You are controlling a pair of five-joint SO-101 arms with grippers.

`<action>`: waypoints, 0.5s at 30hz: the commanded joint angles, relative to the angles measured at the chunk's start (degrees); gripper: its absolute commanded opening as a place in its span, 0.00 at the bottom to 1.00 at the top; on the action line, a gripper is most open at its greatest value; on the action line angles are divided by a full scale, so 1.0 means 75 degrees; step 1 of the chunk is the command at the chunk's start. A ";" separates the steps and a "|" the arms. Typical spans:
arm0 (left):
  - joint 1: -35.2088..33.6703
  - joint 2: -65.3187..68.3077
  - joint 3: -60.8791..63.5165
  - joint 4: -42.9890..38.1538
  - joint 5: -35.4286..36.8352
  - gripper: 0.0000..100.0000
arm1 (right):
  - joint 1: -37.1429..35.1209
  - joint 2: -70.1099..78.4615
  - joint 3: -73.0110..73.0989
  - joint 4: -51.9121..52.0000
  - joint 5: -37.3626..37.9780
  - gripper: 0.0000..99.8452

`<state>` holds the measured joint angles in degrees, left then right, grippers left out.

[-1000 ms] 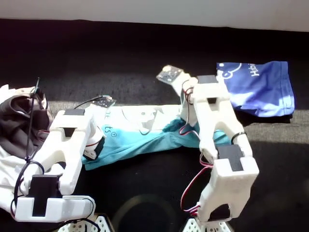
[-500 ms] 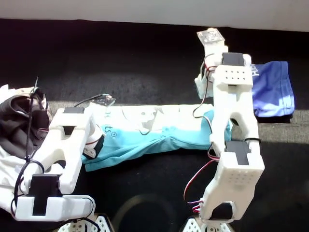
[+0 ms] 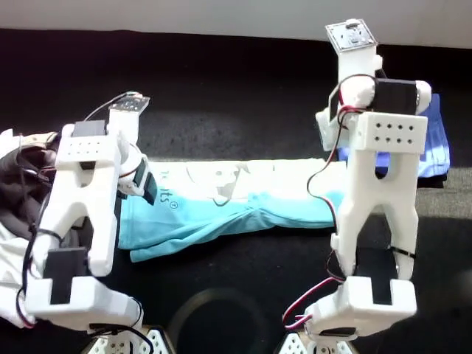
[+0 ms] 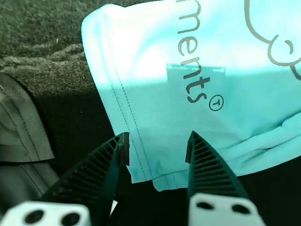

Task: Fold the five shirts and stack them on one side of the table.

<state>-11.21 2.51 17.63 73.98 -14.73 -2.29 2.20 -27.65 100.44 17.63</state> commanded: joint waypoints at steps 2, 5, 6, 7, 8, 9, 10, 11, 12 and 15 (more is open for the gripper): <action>-0.0229 0.1518 -0.1272 0.0047 0.0082 0.21 | 0.0076 -0.2092 0.1284 0.0076 -0.0082 0.18; -0.0475 0.2210 -0.2010 0.0070 0.0070 0.21 | 0.0076 -0.3452 0.2210 0.0064 -0.0082 0.18; -0.0615 0.2362 -0.2198 0.0070 0.0059 0.21 | 0.0076 -0.3862 0.2538 0.0053 -0.0070 0.18; -0.0709 0.2503 -0.2362 0.0117 -0.0012 0.21 | 0.0076 -0.4214 0.2831 0.0053 -0.0070 0.18; -0.0791 0.2643 -0.2514 0.0211 -0.0141 0.21 | 0.0076 -0.4519 0.3136 0.0053 -0.0059 0.18; -0.0838 0.2760 -0.2608 0.0281 -0.0223 0.21 | 0.0088 -0.4812 0.3440 0.0053 0.0070 0.18; -0.0885 0.2866 -0.2643 0.0293 -0.0258 0.21 | 0.0088 -0.5070 0.3757 0.0053 0.0258 0.18; -0.0920 0.2960 -0.2667 0.0293 -0.0258 0.21 | 0.0088 -0.5269 0.4015 0.0053 0.0387 0.18; -0.0920 0.3065 -0.2690 0.0293 -0.0258 0.21 | 0.0088 -0.5421 0.4249 0.0053 0.0457 0.18; -0.0908 0.3358 -0.2702 0.0234 -0.0258 0.21 | 0.0088 -0.5667 0.4659 0.0053 0.0492 0.18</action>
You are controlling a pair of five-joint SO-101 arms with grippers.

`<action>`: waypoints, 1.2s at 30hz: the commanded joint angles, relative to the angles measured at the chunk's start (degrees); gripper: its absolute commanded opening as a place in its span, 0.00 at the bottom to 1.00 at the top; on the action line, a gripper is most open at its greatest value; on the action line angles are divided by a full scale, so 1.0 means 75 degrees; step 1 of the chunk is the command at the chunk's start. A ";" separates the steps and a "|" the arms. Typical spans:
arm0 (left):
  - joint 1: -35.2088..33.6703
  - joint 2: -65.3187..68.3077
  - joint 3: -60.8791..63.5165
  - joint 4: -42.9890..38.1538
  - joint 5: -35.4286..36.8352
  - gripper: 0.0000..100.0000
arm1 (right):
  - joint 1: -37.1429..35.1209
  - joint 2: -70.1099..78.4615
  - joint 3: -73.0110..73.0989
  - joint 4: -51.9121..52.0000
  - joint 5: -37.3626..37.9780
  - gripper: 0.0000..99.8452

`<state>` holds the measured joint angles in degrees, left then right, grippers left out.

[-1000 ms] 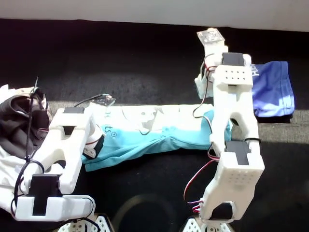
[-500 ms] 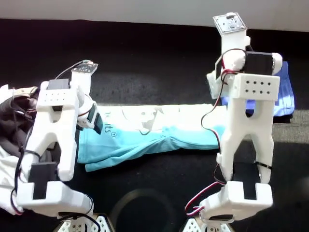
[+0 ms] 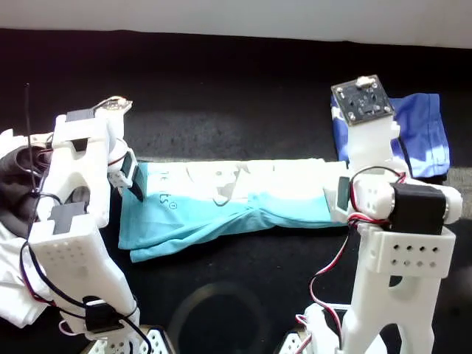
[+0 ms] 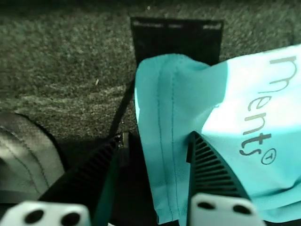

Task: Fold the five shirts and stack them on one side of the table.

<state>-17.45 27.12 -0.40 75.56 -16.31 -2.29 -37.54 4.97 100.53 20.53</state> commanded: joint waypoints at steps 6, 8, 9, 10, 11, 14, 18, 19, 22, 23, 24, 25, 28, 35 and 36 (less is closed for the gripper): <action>0.0088 0.0709 -0.0346 0.0059 -0.0047 0.13 | 0.0088 -0.0486 0.0369 0.0041 0.0070 0.18; 0.0217 0.0768 -0.0346 0.0070 -0.0023 0.00 | 0.0088 -0.0486 0.0369 0.0041 0.0070 0.18; 0.0217 0.0768 -0.0358 0.0059 -0.0023 0.02 | 0.0088 -0.0486 0.0369 0.0041 0.0070 0.18; 0.0205 0.0768 -0.0393 0.0059 -0.0023 0.01 | 0.0088 -0.0486 0.0369 0.0041 0.0059 0.18; 0.0135 0.0779 -0.0486 0.0070 -0.0023 0.01 | 0.0088 -0.0486 0.0381 0.0041 0.0059 0.18; -0.0322 0.0768 -0.0826 0.0094 -0.0035 0.01 | 0.0076 -0.0486 0.0428 0.0029 0.0059 0.18; -0.0932 0.0826 -0.1870 0.0762 -0.0399 0.01 | 0.0076 -0.0486 0.0451 0.0029 -0.0211 0.18; -0.1026 0.0838 -0.2163 0.0973 -0.0457 0.01 | 0.0076 -0.0486 0.0451 -0.0029 -0.0316 0.18; -0.1061 0.0803 -0.2925 0.1711 -0.0469 0.01 | 0.0076 -0.0498 0.0498 -0.0123 -0.0422 0.18; -0.0932 0.0791 -0.3159 0.1993 -0.0469 0.01 | 0.0076 -0.0498 0.0639 -0.0147 -0.0410 0.18; -0.0756 0.0779 -0.3358 0.2262 -0.0469 0.01 | 0.0088 -0.0498 0.0862 -0.0240 -0.0410 0.18; -0.0545 0.0779 -0.3558 0.2555 -0.0445 0.01 | 0.0123 -0.0498 0.1201 -0.0346 -0.0410 0.18; 0.0299 0.0768 -0.4085 0.3282 -0.0399 0.01 | 0.0697 -0.0838 0.2643 -0.1190 -0.0363 0.18; 0.2678 -0.0393 -0.4132 0.3388 0.0199 0.01 | 0.2549 -0.3593 0.6863 -0.3264 0.0399 0.18; 0.3053 -0.0662 -0.4062 0.3388 0.0399 0.01 | 0.2831 -0.3979 0.7426 -0.3335 0.0527 0.18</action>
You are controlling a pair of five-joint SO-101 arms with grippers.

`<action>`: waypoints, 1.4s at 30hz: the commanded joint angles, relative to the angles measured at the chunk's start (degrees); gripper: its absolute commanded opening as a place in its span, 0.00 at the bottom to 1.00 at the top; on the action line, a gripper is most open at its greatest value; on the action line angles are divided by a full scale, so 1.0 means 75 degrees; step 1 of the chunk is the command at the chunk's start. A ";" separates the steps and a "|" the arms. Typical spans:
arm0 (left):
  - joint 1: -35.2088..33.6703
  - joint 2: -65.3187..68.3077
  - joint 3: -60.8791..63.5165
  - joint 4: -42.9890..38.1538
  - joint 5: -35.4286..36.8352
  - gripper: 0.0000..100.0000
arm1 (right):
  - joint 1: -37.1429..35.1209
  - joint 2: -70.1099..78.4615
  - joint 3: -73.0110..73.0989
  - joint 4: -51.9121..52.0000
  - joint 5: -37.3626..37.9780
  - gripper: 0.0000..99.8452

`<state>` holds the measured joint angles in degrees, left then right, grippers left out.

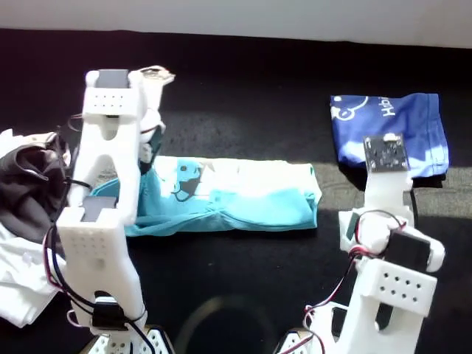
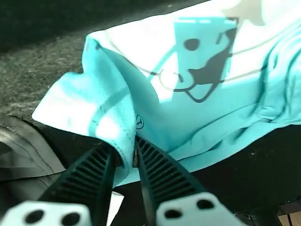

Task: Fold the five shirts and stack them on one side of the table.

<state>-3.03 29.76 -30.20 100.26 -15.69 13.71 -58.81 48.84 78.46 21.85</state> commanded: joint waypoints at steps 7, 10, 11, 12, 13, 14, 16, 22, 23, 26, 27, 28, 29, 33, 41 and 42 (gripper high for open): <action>0.4073 -0.1987 -0.0229 -0.0105 0.0844 0.01 | 0.2936 -0.3311 0.4706 -0.1705 0.1196 0.18; 0.4941 -0.1788 -0.0639 -0.0551 0.0844 0.01 | 0.3393 -0.3768 0.5820 -0.2432 0.1407 0.18; 0.5163 -0.1670 -0.0815 -0.0680 0.0844 0.01 | 0.3534 -0.3897 0.6160 -0.2655 0.1407 0.18; 0.5351 -0.1530 -0.0990 -0.0762 0.0844 0.01 | 0.3651 -0.4003 0.6453 -0.2819 0.1407 0.18; 0.5527 -0.1342 -0.1166 -0.0832 0.0844 0.01 | 0.3745 -0.4085 0.6734 -0.2936 0.1395 0.18; 0.5667 -0.1131 -0.1330 -0.0867 0.0844 0.01 | 0.3827 -0.4167 0.6968 -0.3042 0.1395 0.18; 0.5843 -0.0615 -0.1717 -0.0949 0.0844 0.01 | 0.3991 -0.4366 0.7133 -0.3042 0.1336 0.18; 0.6019 0.1002 -0.3347 -0.1008 0.0856 0.01 | 0.3944 -0.4777 0.7203 -0.2878 0.1114 0.18; 0.6019 0.1248 -0.3686 -0.0985 0.0856 0.02 | 0.3944 -0.4777 0.7203 -0.2854 0.1125 0.18; 0.5996 0.1834 -0.4612 -0.0891 0.0844 0.13 | 0.3944 -0.4777 0.7215 -0.2854 0.1125 0.18; 0.5984 0.1952 -0.4882 -0.0727 0.0844 0.17 | 0.3944 -0.4777 0.7215 -0.2854 0.1125 0.18; 0.5960 0.1999 -0.5152 -0.0539 0.0844 0.21 | 0.3944 -0.4777 0.7215 -0.2854 0.1125 0.18; 0.5902 0.1999 -0.5398 -0.0328 0.0844 0.24 | 0.3944 -0.4777 0.7215 -0.2854 0.1125 0.18; 0.5269 0.1987 -0.6218 0.0082 0.0821 0.21 | 0.3944 -0.4777 0.7215 -0.2854 0.1125 0.18; 0.3464 0.1952 -0.4390 0.0082 0.0809 0.01 | 0.3944 -0.4777 0.7215 -0.2854 0.1125 0.18; 0.3417 0.1952 -0.4073 0.0082 0.0809 0.01 | 0.3944 -0.4777 0.7215 -0.2854 0.1125 0.18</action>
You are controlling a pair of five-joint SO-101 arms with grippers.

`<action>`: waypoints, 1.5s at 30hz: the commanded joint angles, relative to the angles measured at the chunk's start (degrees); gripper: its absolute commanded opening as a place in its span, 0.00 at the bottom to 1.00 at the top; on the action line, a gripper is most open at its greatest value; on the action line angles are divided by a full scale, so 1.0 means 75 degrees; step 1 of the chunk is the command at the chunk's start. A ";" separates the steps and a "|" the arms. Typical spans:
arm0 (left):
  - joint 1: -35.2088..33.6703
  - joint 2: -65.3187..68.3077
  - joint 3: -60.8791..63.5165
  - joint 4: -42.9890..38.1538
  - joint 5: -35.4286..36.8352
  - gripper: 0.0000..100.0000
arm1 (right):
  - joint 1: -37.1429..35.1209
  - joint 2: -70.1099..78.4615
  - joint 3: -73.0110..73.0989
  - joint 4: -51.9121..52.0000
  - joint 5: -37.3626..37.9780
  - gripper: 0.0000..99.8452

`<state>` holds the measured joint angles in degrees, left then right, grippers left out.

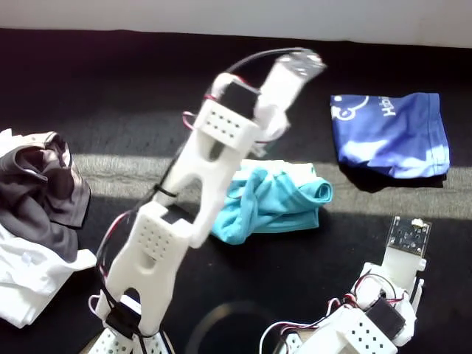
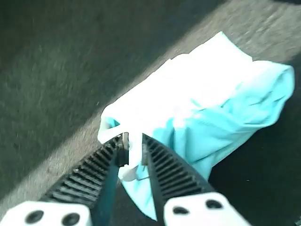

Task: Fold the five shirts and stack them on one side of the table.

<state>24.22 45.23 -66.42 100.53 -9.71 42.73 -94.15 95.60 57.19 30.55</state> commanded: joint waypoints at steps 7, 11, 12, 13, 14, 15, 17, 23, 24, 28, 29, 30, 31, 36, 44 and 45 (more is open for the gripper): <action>0.0041 -0.0111 0.2069 0.0047 0.0117 0.01 | 0.0076 -0.0064 0.0979 -0.0018 -0.0035 0.18; 0.0885 -0.0123 0.2374 0.0047 0.0469 0.01 | 0.0076 -0.0064 0.0979 -0.0018 -0.0035 0.18; 0.1178 -0.0123 0.2503 0.0047 0.0563 0.01 | 0.0076 -0.0064 0.0979 -0.0018 -0.0035 0.18; 0.1483 -0.0123 0.2620 0.0047 0.0656 0.01 | 0.0076 -0.0064 0.0979 -0.0018 -0.0035 0.18; 0.1776 -0.0123 0.2690 0.0047 0.0762 0.01 | 0.0076 -0.0064 0.0979 -0.0018 -0.0035 0.18; 0.2057 -0.0147 0.2667 0.0047 0.0867 0.01 | 0.0076 -0.0064 0.0979 -0.0018 -0.0035 0.18; 0.2514 -0.0358 0.2620 0.0047 0.1008 0.01 | 0.0076 -0.0064 0.0979 -0.0018 -0.0035 0.18; 0.3686 -0.1225 0.2842 0.0047 0.1078 0.01 | 0.0076 -0.0064 0.0979 -0.0018 -0.0035 0.18; 0.3698 -0.1424 0.2819 0.0047 0.1055 0.01 | 0.0076 -0.0064 0.0979 -0.0018 -0.0035 0.18; 0.3053 -0.2198 0.2725 -0.0012 0.1020 0.01 | 0.0076 -0.0064 0.0979 -0.0018 -0.0035 0.18; 0.2772 -0.2256 0.2725 -0.0012 0.0985 0.01 | 0.0076 -0.0064 0.0979 -0.0018 -0.0035 0.18; 0.2467 -0.2268 0.2725 -0.0023 0.0832 0.01 | 0.0076 -0.0064 0.0979 -0.0018 -0.0035 0.18; 0.2139 -0.2256 0.2760 -0.0117 0.0633 0.01 | 0.0076 -0.0064 0.0979 -0.0018 -0.0047 0.18; 0.0486 -0.1506 0.3347 -0.1137 0.0164 0.01 | -0.0498 0.0123 0.0662 0.0287 -0.0246 0.18; -0.0662 0.0147 0.3018 -0.2227 0.0176 0.01 | -0.3241 0.2303 -0.1776 0.0111 -0.1313 0.18; -0.0779 0.0252 0.2889 -0.2262 0.0176 0.01 | -0.3323 0.2784 -0.2174 0.0029 -0.1313 0.18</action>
<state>21.05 46.64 -41.10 85.23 -7.96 21.45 -81.41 88.22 59.47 21.76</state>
